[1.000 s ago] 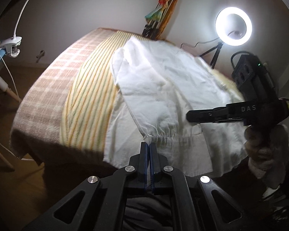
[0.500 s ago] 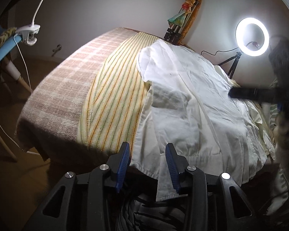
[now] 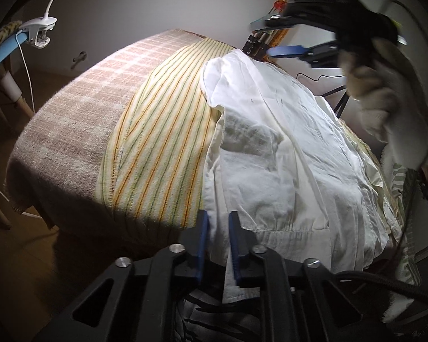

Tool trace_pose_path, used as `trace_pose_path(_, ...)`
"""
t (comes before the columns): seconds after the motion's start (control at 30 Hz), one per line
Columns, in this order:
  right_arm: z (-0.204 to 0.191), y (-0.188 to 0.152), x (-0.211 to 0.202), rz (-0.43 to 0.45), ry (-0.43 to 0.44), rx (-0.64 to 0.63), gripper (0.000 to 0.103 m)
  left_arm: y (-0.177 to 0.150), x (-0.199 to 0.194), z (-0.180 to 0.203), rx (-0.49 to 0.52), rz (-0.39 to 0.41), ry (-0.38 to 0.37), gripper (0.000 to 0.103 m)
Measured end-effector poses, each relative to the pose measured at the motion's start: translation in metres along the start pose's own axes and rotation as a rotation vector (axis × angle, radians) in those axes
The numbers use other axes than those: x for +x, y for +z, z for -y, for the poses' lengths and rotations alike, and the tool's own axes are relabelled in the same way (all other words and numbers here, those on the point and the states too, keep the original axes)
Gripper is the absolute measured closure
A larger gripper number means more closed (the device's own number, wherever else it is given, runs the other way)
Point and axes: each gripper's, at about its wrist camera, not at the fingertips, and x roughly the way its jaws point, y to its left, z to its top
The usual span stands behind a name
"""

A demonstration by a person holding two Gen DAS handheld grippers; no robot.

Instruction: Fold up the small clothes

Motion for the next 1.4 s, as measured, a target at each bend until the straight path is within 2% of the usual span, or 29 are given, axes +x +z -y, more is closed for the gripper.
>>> trace_pose_path(0.03, 0.001, 0.005, 0.012, -0.015, -0.018, 0.025, 0.046, 0.000, -0.001, 0.000, 0.001, 0.002, -0.002, 0.103)
trace_pose_path(0.23, 0.005, 0.023, 0.071, -0.079, -0.140, 0.107, 0.046, 0.000, -0.008, -0.002, -0.007, 0.013, -0.037, 0.103)
trace_pose_path(0.43, -0.005, 0.041, 0.104, -0.122, -0.305, 0.051, 0.046, 0.001, -0.013, -0.002, -0.002, 0.017, -0.063, 0.103)
trace_pose_path(0.6, -0.010, 0.048, 0.116, -0.151, -0.369, 0.021, 0.046, -0.002, -0.018, -0.005, -0.004, 0.022, -0.059, 0.103)
trace_pose_path(0.63, -0.011, 0.048, 0.118, -0.155, -0.383, 0.007, 0.048, -0.003, -0.019, -0.006, -0.005, 0.022, -0.062, 0.103)
trace_pose_path(0.7, -0.012, 0.048, 0.120, -0.155, -0.415, -0.018, 0.060, -0.003, -0.021, -0.006, -0.002, 0.023, -0.068, 0.103)
trace_pose_path(0.77, -0.008, 0.047, 0.116, -0.150, -0.438, -0.020, 0.078, -0.003, -0.021, -0.003, 0.004, 0.024, -0.071, 0.103)
trace_pose_path(0.87, 0.005, 0.049, 0.107, -0.140, -0.387, 0.011, 0.092, -0.002, -0.024, 0.001, 0.007, 0.030, -0.084, 0.103)
trace_pose_path(1.0, 0.020, 0.048, 0.088, -0.103, -0.268, 0.067, 0.094, 0.000, -0.031, 0.014, 0.025, 0.044, -0.106, 0.103)
trace_pose_path(1.2, 0.043, 0.039, 0.041, 0.008, -0.080, 0.144, 0.095, 0.006, -0.039, 0.041, 0.092, 0.051, -0.125, 0.103)
trace_pose_path(1.4, 0.073, 0.020, -0.004, 0.106, 0.001, 0.167, 0.095, 0.008, -0.035, 0.078, 0.188, 0.039, -0.148, 0.103)
